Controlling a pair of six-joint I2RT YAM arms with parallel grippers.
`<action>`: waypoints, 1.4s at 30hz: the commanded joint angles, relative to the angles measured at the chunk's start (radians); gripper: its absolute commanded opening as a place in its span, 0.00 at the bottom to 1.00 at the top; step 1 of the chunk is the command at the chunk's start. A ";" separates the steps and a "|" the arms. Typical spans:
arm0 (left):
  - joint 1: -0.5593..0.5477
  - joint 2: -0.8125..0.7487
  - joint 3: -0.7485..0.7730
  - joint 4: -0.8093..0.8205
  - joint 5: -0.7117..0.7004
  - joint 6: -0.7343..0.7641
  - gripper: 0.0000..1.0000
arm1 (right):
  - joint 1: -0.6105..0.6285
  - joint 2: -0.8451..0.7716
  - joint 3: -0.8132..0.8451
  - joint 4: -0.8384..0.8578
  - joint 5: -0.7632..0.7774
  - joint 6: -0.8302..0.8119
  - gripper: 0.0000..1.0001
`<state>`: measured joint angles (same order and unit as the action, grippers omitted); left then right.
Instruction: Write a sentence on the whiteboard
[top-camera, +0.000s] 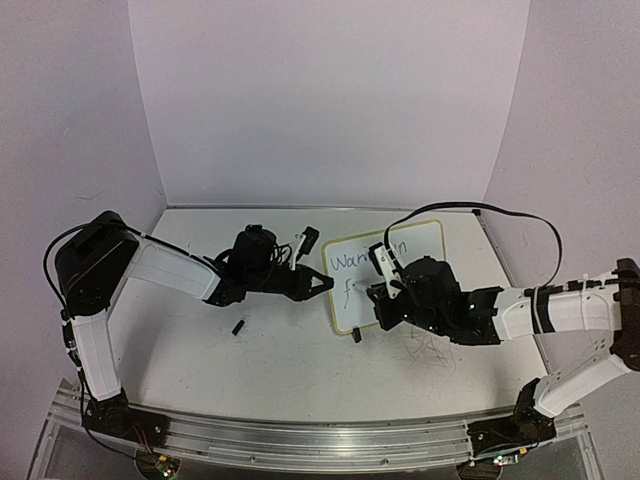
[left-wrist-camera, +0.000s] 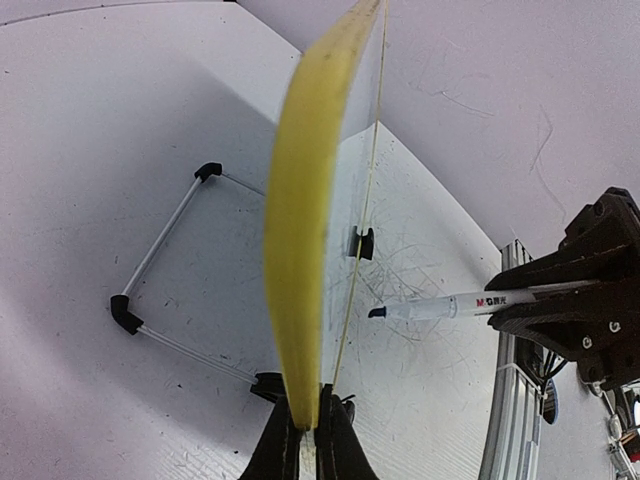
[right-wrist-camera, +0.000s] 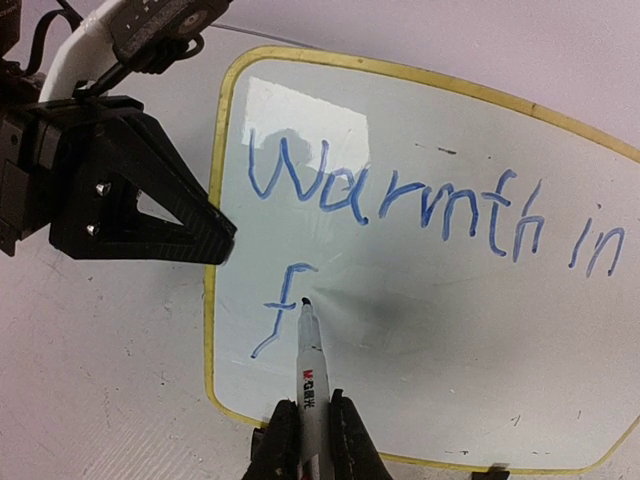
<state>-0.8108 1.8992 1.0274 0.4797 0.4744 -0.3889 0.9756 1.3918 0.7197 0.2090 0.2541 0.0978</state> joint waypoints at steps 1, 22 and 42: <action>-0.024 0.008 -0.005 -0.101 -0.015 0.041 0.00 | -0.001 0.021 0.032 0.016 0.024 0.004 0.00; -0.025 0.011 0.002 -0.104 -0.008 0.045 0.00 | -0.002 0.057 0.052 0.047 0.044 0.006 0.00; -0.025 0.007 -0.004 -0.106 -0.012 0.045 0.00 | -0.001 0.045 0.007 -0.017 0.024 0.059 0.00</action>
<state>-0.8108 1.8992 1.0274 0.4797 0.4744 -0.3882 0.9756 1.4418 0.7330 0.1998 0.2771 0.1340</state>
